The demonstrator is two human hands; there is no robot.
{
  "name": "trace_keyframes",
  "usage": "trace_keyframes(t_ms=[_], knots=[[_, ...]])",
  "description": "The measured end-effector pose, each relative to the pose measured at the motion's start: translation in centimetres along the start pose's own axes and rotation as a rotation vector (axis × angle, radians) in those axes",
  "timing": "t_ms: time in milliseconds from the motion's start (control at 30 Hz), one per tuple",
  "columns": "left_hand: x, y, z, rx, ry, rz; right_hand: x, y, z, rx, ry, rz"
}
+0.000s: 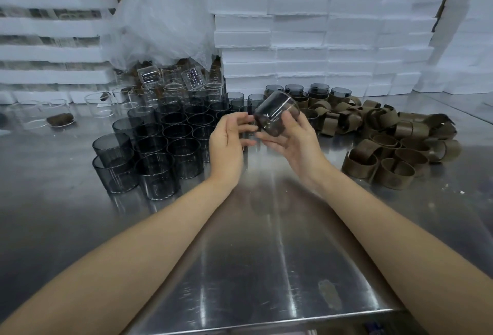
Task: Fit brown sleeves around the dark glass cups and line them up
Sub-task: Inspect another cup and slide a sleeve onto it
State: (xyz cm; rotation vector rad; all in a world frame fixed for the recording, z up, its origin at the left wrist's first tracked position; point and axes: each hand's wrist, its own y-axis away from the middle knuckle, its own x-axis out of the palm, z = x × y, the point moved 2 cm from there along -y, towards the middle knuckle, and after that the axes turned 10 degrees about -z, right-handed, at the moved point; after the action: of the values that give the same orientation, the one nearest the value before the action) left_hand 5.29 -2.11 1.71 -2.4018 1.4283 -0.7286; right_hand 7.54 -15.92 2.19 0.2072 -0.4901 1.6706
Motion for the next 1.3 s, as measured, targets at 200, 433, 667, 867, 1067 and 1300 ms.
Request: trace_keyframes(t_ms=[200, 433, 667, 867, 1067, 1300], knots=[[0.1, 0.3, -0.1, 0.102, -0.122, 0.136, 0.4, 0.2, -1.1, 0.454, -0.278, 0.059], [0.5, 0.8, 0.0, -0.088, -0.012, 0.28, 0.5, 0.4, -1.5, 0.593, -0.334, 0.12], [0.5, 0.6, -0.1, -0.056, -0.072, 0.227, 0.5, 0.3, -1.6, 0.598, -0.321, 0.09], [0.2, 0.2, 0.0, -0.07, -0.062, 0.124, 0.5, 0.3, -1.5, 0.592, -0.3, 0.09], [0.1, 0.1, 0.1, -0.036, -0.036, 0.069, 0.4, 0.2, -1.5, 0.591, -0.251, 0.085], [0.2, 0.0, -0.1, -0.087, -0.055, 0.048, 0.7, 0.6, -1.6, 0.597, -0.237, 0.082]])
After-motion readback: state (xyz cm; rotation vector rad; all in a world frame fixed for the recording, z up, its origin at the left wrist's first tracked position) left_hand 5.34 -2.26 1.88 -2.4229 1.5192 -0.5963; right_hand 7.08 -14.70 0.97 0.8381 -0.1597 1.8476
